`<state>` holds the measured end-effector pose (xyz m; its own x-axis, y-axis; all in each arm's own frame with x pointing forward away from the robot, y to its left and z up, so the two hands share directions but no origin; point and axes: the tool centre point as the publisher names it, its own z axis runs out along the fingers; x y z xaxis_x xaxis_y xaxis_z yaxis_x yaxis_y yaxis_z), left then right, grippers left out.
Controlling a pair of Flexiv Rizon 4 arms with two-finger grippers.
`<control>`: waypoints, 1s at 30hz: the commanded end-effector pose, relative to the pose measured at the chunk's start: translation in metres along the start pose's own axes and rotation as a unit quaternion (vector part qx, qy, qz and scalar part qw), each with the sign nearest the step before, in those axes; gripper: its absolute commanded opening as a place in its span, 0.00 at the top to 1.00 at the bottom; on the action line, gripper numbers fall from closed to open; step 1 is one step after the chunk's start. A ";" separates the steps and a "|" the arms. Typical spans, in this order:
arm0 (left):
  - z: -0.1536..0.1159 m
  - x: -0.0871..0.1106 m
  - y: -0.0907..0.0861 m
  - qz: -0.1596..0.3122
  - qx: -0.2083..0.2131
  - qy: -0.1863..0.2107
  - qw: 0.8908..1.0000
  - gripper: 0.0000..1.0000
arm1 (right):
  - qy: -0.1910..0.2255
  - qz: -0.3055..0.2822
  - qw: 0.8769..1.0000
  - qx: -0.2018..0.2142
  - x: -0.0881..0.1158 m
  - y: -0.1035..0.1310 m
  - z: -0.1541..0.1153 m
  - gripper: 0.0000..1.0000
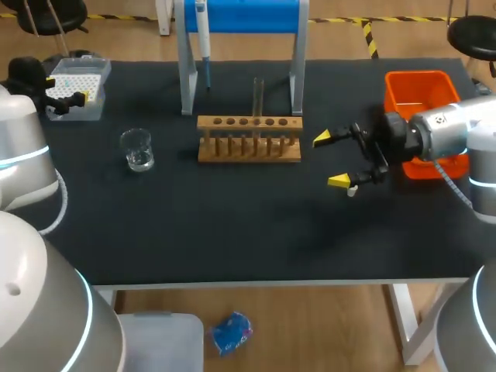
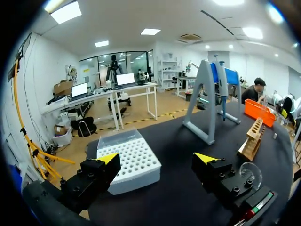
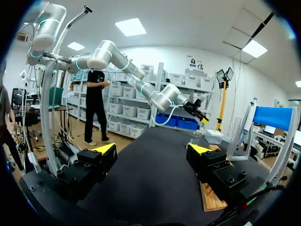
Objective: Invert the test tube, pick up the pipette, mount the tip to pipette, aspirate from beaker and dispense into the tube, eject the tip, return the pipette, and cap with the stopper.
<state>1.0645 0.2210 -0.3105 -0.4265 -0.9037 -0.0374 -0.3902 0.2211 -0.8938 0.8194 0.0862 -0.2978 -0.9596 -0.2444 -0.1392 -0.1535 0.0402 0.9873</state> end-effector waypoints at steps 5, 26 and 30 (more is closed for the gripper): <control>0.032 -0.027 0.005 -0.001 -0.001 -0.009 1.000 0.00 | 0.000 0.000 1.000 0.000 0.000 -0.001 -0.001 0.00; 0.073 -0.066 0.011 -0.011 0.004 -0.028 1.000 0.04 | 0.000 0.000 1.000 0.000 0.000 -0.001 -0.001 0.00; 0.077 -0.067 0.010 -0.011 0.004 -0.029 1.000 0.14 | 0.000 0.000 1.000 0.000 0.000 -0.001 -0.001 0.00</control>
<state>1.1459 0.2566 -0.3475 -0.3725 -0.9271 -0.0408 -0.3964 0.1987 -0.8963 0.8198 0.0858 -0.2978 -0.9596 -0.2447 -0.1387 -0.1528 0.0395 0.9875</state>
